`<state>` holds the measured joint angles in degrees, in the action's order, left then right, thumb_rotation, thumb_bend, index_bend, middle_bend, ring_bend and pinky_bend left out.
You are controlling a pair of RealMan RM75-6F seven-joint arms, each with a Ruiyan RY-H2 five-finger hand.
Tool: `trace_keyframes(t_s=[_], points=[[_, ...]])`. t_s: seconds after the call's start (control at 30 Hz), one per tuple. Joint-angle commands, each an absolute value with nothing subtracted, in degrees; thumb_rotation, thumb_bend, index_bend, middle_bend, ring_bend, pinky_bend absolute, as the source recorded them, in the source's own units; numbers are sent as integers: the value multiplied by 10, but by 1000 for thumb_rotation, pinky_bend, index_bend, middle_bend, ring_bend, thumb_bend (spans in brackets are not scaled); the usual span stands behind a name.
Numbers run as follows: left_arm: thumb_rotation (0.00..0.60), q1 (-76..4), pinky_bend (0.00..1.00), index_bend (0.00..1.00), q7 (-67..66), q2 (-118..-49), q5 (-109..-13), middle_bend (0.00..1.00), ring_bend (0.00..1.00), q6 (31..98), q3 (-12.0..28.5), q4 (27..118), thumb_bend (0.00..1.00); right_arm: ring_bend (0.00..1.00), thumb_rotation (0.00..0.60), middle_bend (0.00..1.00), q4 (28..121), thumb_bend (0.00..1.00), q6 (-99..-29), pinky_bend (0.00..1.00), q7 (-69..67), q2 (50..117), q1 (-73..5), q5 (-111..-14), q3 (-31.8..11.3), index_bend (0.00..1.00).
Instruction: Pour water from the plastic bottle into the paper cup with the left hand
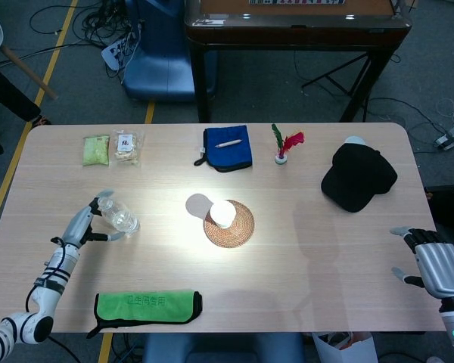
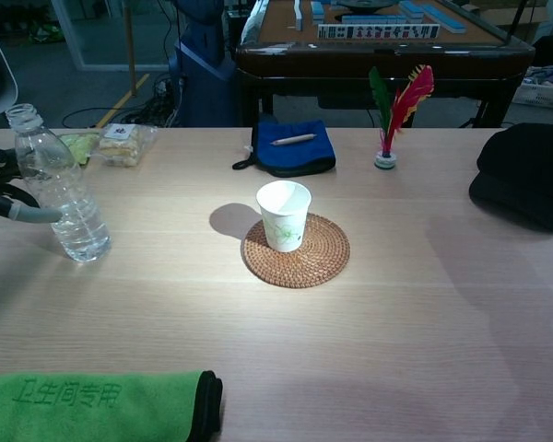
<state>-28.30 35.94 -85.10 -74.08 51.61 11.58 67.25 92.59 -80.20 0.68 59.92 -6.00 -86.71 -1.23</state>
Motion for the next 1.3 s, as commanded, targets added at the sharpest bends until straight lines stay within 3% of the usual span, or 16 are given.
trace_keyframes(t_s=[0.03, 0.87, 1.3], points=[[600, -288, 255, 1, 380, -855, -742, 20, 81, 508, 117, 676, 3, 288, 600, 303, 926, 47, -802, 313, 6, 599, -60, -867, -12, 292], [600, -317, 255, 40, 358, -931, -691, 40, 79, 494, 142, 619, 3, 288, 600, 305, 926, 47, -807, 313, -11, 591, -57, -871, -13, 292], [600, -319, 268, 308, 319, -950, -661, 128, 100, 493, 154, 608, 3, 296, 600, 346, 926, 47, -810, 313, -18, 589, -56, -874, -12, 313]])
